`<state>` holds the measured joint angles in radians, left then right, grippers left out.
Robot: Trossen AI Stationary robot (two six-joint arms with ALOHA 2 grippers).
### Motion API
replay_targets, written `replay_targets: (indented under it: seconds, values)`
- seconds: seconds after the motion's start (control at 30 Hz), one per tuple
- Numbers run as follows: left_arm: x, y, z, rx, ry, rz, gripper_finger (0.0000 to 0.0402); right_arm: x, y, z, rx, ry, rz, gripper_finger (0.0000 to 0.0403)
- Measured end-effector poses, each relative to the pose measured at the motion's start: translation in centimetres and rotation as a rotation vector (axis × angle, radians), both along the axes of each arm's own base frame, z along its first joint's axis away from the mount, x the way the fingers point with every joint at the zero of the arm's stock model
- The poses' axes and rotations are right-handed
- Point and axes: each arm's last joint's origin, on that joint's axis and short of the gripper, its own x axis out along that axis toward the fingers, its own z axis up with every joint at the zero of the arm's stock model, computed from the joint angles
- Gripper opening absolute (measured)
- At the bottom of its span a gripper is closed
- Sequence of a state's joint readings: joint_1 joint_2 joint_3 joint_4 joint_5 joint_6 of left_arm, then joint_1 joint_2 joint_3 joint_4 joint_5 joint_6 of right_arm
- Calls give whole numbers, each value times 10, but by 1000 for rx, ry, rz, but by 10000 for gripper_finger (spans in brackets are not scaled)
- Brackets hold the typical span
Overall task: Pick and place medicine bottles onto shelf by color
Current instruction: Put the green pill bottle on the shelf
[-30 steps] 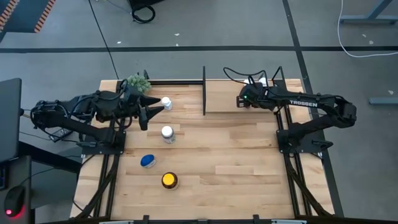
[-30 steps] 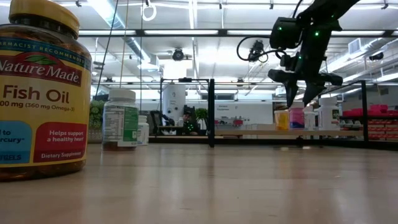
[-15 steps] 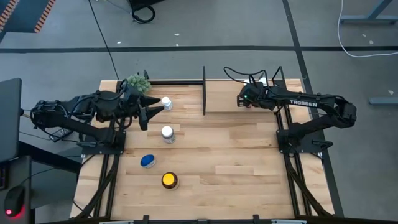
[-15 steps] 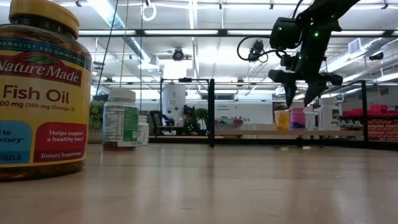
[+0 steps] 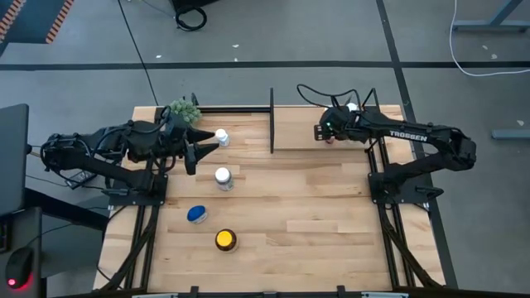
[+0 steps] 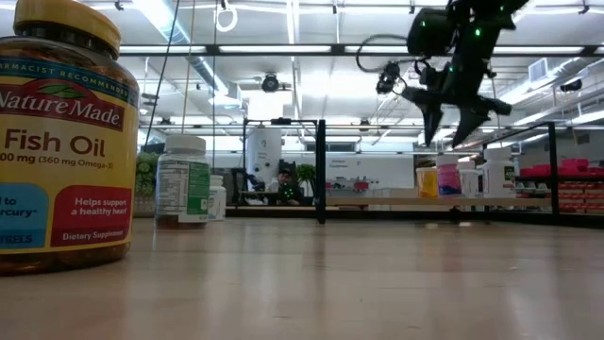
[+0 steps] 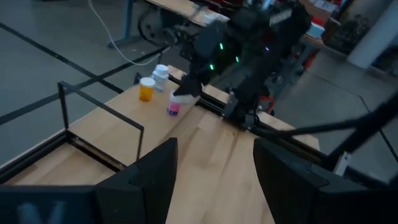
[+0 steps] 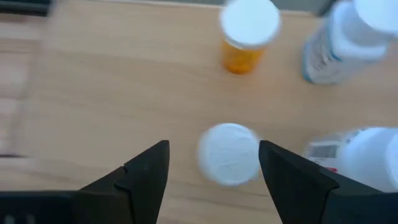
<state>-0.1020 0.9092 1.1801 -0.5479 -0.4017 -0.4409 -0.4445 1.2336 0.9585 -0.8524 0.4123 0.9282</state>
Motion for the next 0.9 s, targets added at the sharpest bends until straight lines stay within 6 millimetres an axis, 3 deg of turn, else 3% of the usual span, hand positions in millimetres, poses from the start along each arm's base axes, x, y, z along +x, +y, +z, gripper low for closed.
replay_targets:
  seconds: [0.2,0.4,0.6,0.9]
  values:
    - [-6,2,-16,-16,172,-2,218,14,19,44,-20,-84,80,255]
    - [-4,10,-48,-104,522,-17,224,27,47,78,-29,-235,137,255]
    - [15,18,-68,-46,731,-133,253,32,74,88,-16,-305,172,255]
    - [50,41,-99,-61,905,-308,332,35,108,88,50,-351,256,255]
